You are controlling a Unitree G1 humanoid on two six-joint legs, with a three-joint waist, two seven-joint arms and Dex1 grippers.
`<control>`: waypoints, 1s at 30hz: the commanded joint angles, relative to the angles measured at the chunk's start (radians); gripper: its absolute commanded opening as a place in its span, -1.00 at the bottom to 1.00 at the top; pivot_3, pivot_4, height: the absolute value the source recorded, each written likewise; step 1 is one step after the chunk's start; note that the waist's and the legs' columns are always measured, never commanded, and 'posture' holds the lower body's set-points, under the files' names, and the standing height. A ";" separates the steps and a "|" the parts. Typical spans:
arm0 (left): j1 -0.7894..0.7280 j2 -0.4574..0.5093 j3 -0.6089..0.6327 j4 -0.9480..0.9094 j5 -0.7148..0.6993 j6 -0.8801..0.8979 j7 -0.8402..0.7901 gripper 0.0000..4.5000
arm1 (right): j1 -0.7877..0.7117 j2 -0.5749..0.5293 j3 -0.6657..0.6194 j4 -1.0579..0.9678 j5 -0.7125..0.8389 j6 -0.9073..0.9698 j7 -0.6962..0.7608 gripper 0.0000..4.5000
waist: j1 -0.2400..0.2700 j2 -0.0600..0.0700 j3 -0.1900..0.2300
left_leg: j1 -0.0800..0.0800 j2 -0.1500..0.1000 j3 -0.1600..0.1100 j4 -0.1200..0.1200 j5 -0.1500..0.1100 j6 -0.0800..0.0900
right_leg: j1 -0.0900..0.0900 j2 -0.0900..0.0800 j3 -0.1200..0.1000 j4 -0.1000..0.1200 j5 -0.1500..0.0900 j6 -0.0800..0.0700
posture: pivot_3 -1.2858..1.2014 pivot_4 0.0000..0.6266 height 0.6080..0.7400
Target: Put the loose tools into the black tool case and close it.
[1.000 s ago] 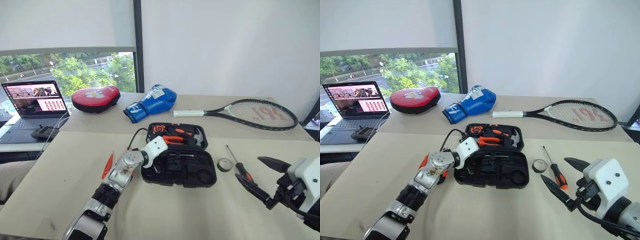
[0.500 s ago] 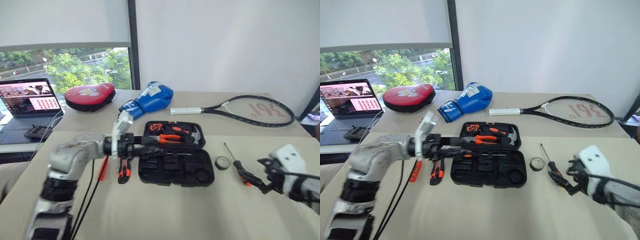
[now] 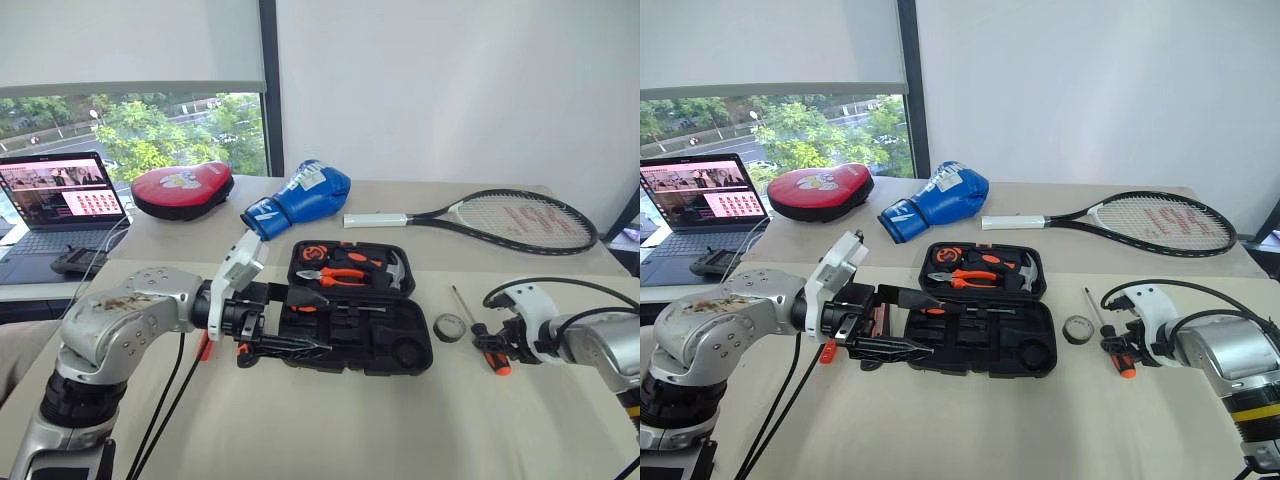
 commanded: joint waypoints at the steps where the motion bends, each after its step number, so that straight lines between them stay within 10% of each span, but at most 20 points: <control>1: 0.015 -0.006 0.017 -0.038 -0.009 -0.037 0.033 0.91 | 0.019 -0.027 -0.044 -0.029 -0.028 -0.041 0.030 -0.49 | -0.001 0.000 0.000 | 0.000 0.000 0.000 0.000 0.000 0.000 | 0.000 0.000 0.000 0.000 0.000 0.000 | 0.03 -0.52 1.00; 7: 0.086 -0.040 0.041 -0.052 0.058 -0.141 0.132 0.91 | 0.023 -0.064 -0.143 -0.259 0.037 -0.137 0.170 -0.64 | -0.002 0.005 0.003 | 0.000 0.000 0.000 0.000 0.000 0.000 | 0.001 -0.001 0.001 -0.001 0.001 0.001 | 0.03 -0.52 1.00; 12: 0.188 -0.014 0.133 -0.036 -0.007 -0.127 0.144 0.91 | -0.153 -0.036 0.064 -0.340 -0.020 -0.250 0.336 -0.64 | -0.019 0.005 0.007 | 0.002 0.002 0.000 -0.002 0.000 0.000 | 0.000 0.002 0.001 -0.001 0.002 0.002 | 0.03 -0.52 1.00; 20: 0.433 0.158 0.394 -0.096 -0.109 -0.097 0.080 0.91 | -0.418 0.122 0.412 -0.046 -0.280 -0.504 0.562 -0.64 | -0.017 0.000 0.014 | 0.000 0.000 -0.001 -0.002 0.004 -0.007 | -0.005 0.000 0.000 0.005 0.001 0.000 | 0.03 -0.52 1.00; 30: 0.664 0.175 0.498 -0.138 -0.074 -0.189 0.053 0.91 | -0.526 0.247 0.476 0.227 -0.426 -0.682 0.704 -0.64 | -0.010 0.000 0.014 | -0.008 -0.001 -0.001 -0.002 0.004 -0.009 | -0.012 -0.001 -0.002 0.004 0.001 0.000 | 0.03 -0.52 1.00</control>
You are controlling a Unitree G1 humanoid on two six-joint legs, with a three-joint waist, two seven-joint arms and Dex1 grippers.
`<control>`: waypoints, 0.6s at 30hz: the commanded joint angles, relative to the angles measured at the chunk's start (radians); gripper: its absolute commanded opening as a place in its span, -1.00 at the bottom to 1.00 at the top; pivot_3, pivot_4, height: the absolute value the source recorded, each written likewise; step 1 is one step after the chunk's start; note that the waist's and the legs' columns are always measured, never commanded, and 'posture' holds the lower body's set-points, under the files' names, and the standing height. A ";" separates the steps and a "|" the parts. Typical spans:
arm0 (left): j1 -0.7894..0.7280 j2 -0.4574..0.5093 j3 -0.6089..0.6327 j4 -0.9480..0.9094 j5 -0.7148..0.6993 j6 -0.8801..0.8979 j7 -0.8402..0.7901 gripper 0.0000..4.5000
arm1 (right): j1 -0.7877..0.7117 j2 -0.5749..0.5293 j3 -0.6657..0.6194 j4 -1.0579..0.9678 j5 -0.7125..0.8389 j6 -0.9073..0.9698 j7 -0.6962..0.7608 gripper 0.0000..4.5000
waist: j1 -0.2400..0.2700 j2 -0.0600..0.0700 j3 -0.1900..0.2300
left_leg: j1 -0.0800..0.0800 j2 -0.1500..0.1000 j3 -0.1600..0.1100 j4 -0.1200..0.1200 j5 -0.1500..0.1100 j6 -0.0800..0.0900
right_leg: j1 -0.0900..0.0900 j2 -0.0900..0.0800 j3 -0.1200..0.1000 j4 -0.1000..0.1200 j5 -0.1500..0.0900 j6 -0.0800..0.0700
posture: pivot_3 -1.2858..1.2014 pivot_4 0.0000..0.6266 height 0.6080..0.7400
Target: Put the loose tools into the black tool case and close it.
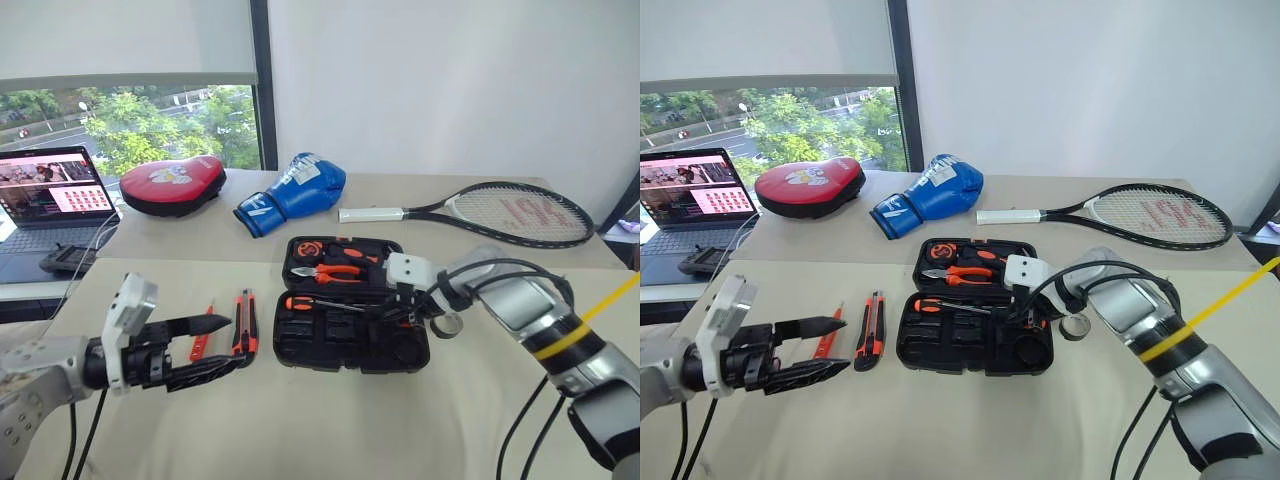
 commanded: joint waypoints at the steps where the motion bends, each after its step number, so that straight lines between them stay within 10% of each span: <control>1: 0.012 -0.004 0.031 -0.044 -0.010 -0.040 0.011 0.91 | -0.045 0.026 0.000 0.071 -0.055 -0.083 0.051 -0.64 | 0.000 0.000 0.000 | 0.000 0.000 0.000 0.000 0.000 0.000 | 0.000 0.000 0.000 0.000 0.000 0.000 | 0.03 -0.52 1.00; 10: 0.029 -0.009 0.020 -0.058 -0.012 -0.065 0.036 0.91 | -0.067 0.091 0.008 0.187 -0.137 -0.168 0.116 -0.64 | -0.008 0.000 0.000 | 0.001 0.001 -0.001 -0.001 0.001 -0.002 | -0.001 0.001 0.000 0.001 0.001 -0.001 | 0.03 -0.52 1.00; 15: 0.025 -0.012 -0.003 -0.054 -0.013 -0.069 0.037 0.91 | -0.043 0.095 -0.045 0.143 -0.108 -0.172 0.143 0.20 | -0.011 0.000 0.000 | 0.001 0.001 -0.001 -0.001 0.001 -0.003 | -0.001 0.001 0.001 0.002 0.001 -0.001 | 0.03 -0.52 1.00; 18: 0.012 -0.013 -0.019 -0.042 -0.005 -0.075 0.035 0.91 | -0.025 0.075 -0.110 0.059 -0.051 -0.119 0.180 0.20 | -0.015 0.000 0.000 | 0.001 0.002 -0.001 -0.001 0.000 -0.004 | -0.001 0.001 0.001 0.001 0.001 -0.002 | 0.03 -0.52 1.00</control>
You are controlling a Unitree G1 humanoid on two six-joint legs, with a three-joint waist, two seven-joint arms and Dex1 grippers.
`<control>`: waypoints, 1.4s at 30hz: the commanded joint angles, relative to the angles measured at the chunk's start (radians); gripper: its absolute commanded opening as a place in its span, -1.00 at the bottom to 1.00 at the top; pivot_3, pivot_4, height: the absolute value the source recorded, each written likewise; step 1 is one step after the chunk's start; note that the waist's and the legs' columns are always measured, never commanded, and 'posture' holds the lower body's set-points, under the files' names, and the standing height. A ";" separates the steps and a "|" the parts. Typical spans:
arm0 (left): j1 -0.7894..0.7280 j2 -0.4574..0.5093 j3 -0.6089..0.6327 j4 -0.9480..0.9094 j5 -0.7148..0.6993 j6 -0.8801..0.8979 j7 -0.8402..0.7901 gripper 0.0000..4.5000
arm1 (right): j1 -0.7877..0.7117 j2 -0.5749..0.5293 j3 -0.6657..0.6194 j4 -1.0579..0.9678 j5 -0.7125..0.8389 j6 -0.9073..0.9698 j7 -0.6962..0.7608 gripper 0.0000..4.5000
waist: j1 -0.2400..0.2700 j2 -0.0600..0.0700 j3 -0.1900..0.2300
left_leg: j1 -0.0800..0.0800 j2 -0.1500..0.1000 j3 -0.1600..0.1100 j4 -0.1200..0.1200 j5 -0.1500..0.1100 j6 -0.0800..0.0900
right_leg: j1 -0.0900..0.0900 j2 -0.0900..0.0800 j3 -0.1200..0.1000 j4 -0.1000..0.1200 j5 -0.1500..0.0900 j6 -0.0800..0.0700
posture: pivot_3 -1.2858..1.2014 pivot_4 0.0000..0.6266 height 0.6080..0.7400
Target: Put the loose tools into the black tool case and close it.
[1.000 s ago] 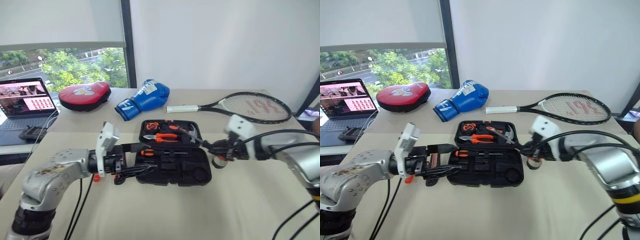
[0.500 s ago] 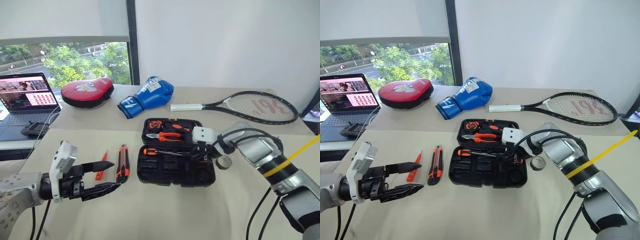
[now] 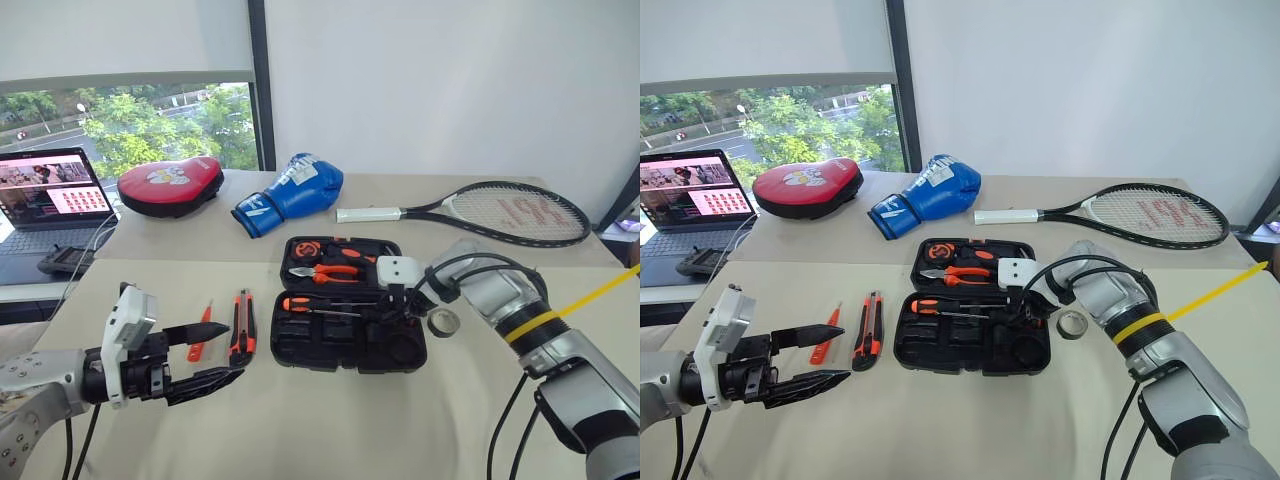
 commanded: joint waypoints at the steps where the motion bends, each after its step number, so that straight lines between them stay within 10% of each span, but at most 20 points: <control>1: -0.026 -0.004 -0.022 -0.001 -0.002 -0.036 -0.003 0.91 | 0.031 -0.010 -0.100 -0.133 0.112 0.071 0.057 0.20 | -0.002 0.000 0.000 | 0.000 0.000 0.000 0.000 0.000 0.000 | 0.000 0.000 0.000 0.000 0.000 0.000 | 0.03 -0.52 1.00; 4: -0.054 -0.012 -0.053 0.015 0.004 -0.045 0.003 0.91 | 0.075 -0.013 -0.208 -0.222 0.221 0.178 0.045 0.20 | -0.001 0.001 0.000 | 0.000 0.000 0.000 0.000 0.000 0.000 | -0.001 0.000 0.000 0.000 0.000 0.000 | 0.03 -0.52 1.00; 13: -0.116 -0.021 -0.112 0.075 0.032 -0.073 0.008 0.91 | 0.407 0.162 -0.472 -0.523 0.258 0.291 -0.462 -0.98 | 0.007 0.000 0.000 | 0.000 0.000 -0.001 -0.001 -0.001 -0.002 | -0.001 -0.002 0.001 0.001 0.001 -0.002 | 0.03 -0.52 1.00; 22: -0.131 -0.004 -0.124 0.125 0.067 -0.097 -0.029 0.91 | 0.609 0.393 -0.303 -0.553 0.071 0.331 -0.849 -0.98 | -0.004 0.001 0.000 | 0.001 0.000 0.001 -0.001 0.002 -0.005 | -0.003 0.002 0.001 0.004 0.002 -0.003 | 0.03 -0.52 1.00; 31: -0.138 -0.025 -0.117 0.133 0.088 -0.090 0.015 0.91 | 0.590 0.137 -0.002 -0.491 -0.112 0.248 -0.653 -0.98 | 0.005 -0.003 -0.009 | 0.029 0.003 0.001 -0.008 -0.002 0.000 | 0.019 0.004 0.001 0.001 -0.004 -0.008 | 0.03 -0.52 1.00; 39: -0.203 -0.110 -0.101 0.144 0.181 0.123 0.488 0.91 | 0.659 0.204 -0.507 -0.812 0.536 0.182 -0.455 -0.98 | 0.017 -0.011 -0.015 | 0.024 0.003 -0.003 -0.016 -0.002 -0.008 | 0.017 0.003 0.002 0.000 -0.009 -0.008 | 0.03 -0.52 1.00; 42: -0.258 -0.120 -0.106 0.150 0.175 0.269 0.616 0.91 | 0.682 0.058 -0.613 -0.928 0.727 0.287 -0.349 -0.50 | 0.021 -0.001 -0.009 | 0.018 0.000 -0.002 -0.016 -0.001 -0.005 | 0.010 -0.001 0.002 0.001 -0.007 -0.006 | 0.03 -0.52 1.00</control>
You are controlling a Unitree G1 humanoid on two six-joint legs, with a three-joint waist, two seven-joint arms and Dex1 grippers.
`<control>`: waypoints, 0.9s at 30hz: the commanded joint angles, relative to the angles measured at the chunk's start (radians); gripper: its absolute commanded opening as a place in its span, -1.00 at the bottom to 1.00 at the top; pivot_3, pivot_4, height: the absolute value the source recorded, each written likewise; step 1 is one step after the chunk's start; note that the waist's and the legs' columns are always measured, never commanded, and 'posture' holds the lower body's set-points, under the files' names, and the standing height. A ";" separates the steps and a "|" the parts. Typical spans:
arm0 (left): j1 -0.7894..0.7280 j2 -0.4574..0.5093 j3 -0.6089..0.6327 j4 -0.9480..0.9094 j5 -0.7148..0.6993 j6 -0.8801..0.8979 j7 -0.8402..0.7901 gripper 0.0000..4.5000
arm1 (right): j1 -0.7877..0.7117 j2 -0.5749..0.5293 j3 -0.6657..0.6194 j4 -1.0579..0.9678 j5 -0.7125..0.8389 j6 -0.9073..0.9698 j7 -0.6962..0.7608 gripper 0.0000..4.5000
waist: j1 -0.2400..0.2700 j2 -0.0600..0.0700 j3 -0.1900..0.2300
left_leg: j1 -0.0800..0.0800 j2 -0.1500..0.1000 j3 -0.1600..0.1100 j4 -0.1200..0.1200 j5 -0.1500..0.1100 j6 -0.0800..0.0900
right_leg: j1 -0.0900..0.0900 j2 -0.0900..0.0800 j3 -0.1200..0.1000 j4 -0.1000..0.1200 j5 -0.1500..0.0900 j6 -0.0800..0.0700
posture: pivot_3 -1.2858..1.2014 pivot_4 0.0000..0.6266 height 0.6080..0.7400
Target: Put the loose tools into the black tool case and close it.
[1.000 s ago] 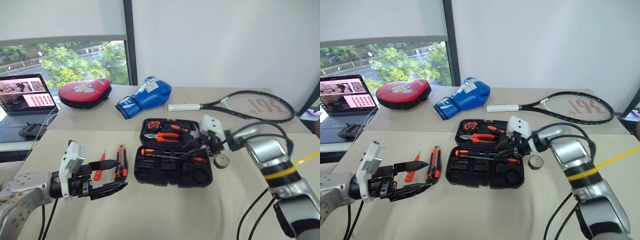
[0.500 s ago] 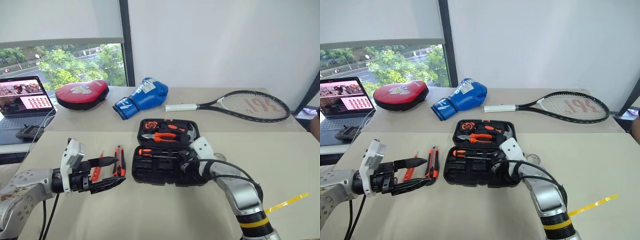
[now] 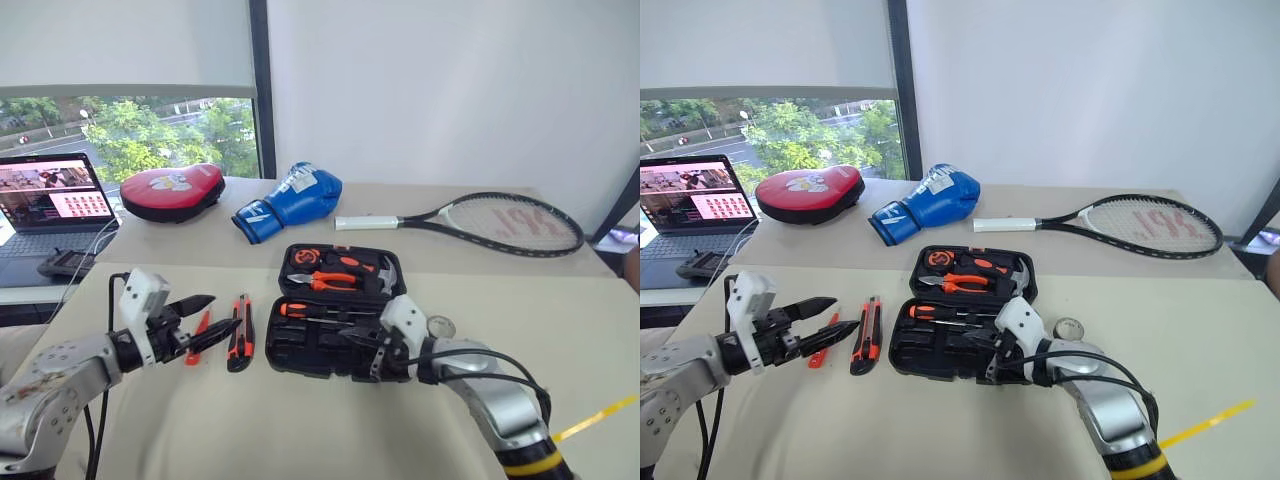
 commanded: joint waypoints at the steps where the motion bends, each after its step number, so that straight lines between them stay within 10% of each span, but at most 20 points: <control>1: -0.043 -0.007 0.013 -0.019 0.006 0.141 0.144 0.91 | 0.005 -0.144 -0.163 -0.154 0.217 0.090 0.110 -0.35 | 0.003 -0.001 0.000 | 0.000 0.000 0.000 0.000 0.000 0.000 | 0.001 0.000 -0.001 0.000 0.000 0.000 | 0.03 -0.52 1.00; 10: -0.071 -0.132 -0.051 -0.093 0.086 0.381 0.410 0.91 | 0.069 -0.336 -0.364 -0.144 0.335 0.125 0.116 0.98 | 0.005 -0.007 0.002 | 0.001 0.002 -0.003 0.000 -0.002 0.001 | 0.004 -0.003 0.001 -0.001 0.000 -0.001 | 0.03 -0.52 1.00; 21: -0.080 -0.189 -0.043 -0.087 0.132 0.469 0.455 0.91 | 0.088 -0.322 -0.343 -0.200 0.368 0.120 0.030 0.98 | 0.008 -0.008 0.003 | 0.000 0.004 -0.004 0.000 0.000 -0.002 | 0.002 -0.004 0.001 0.000 0.000 -0.004 | 0.03 -0.52 1.00; 27: -0.060 -0.227 -0.040 -0.082 0.167 0.459 0.452 0.09 | 0.108 -0.325 -0.349 -0.214 0.367 0.108 0.018 1.00 | 0.010 -0.008 0.003 | 0.000 0.003 -0.004 0.000 0.000 -0.002 | 0.003 -0.005 0.001 0.000 0.000 -0.004 | 0.03 -0.52 1.00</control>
